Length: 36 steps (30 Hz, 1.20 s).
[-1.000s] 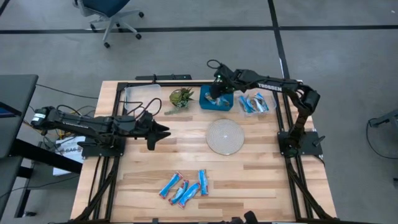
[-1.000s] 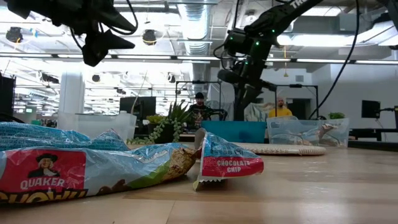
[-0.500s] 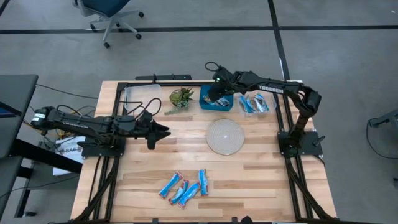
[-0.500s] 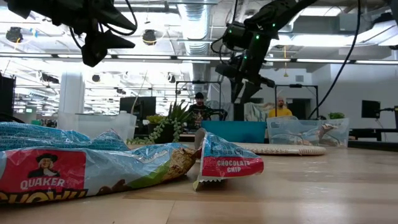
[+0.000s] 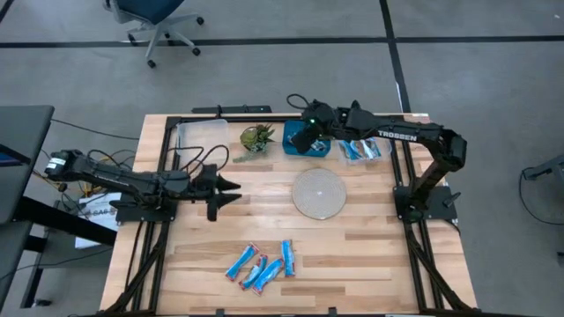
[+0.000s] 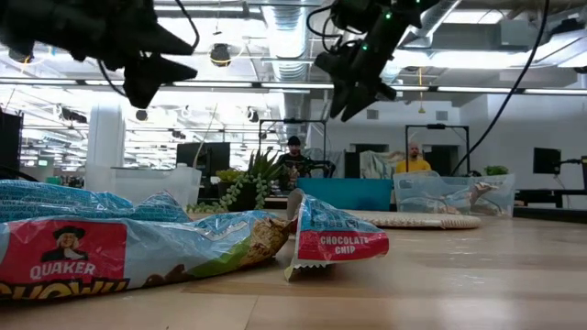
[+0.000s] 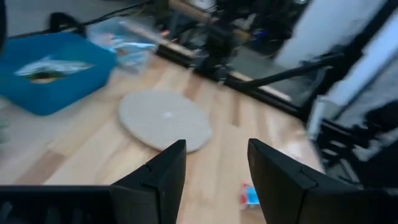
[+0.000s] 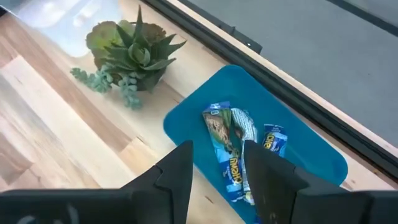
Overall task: Pick and place Granola Bars by type
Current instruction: Put the red granola bar into the left transparent bin
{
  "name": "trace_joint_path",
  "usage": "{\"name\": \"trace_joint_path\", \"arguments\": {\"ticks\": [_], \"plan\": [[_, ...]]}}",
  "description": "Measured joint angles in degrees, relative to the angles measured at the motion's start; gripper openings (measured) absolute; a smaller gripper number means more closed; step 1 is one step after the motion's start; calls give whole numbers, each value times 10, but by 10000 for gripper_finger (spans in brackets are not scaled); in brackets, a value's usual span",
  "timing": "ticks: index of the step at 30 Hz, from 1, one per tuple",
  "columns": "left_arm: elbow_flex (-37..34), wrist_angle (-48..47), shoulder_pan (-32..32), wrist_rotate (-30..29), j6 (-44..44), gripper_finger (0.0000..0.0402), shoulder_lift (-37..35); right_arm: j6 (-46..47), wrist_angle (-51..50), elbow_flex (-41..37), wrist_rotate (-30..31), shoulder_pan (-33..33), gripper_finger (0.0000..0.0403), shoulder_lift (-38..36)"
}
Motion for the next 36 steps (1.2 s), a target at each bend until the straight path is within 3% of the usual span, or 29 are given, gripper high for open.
{"name": "trace_joint_path", "arguments": {"ticks": [8,16,36], "plan": [[-89,103,-2,78,18,165,-17,1,0,0,-12,29,133,-4],[-137,103,-2,86,18,165,-96,19,1,0,-13,62,136,-4],[-138,-117,-2,74,49,165,-323,35,26,0,-29,137,133,-4]]}}
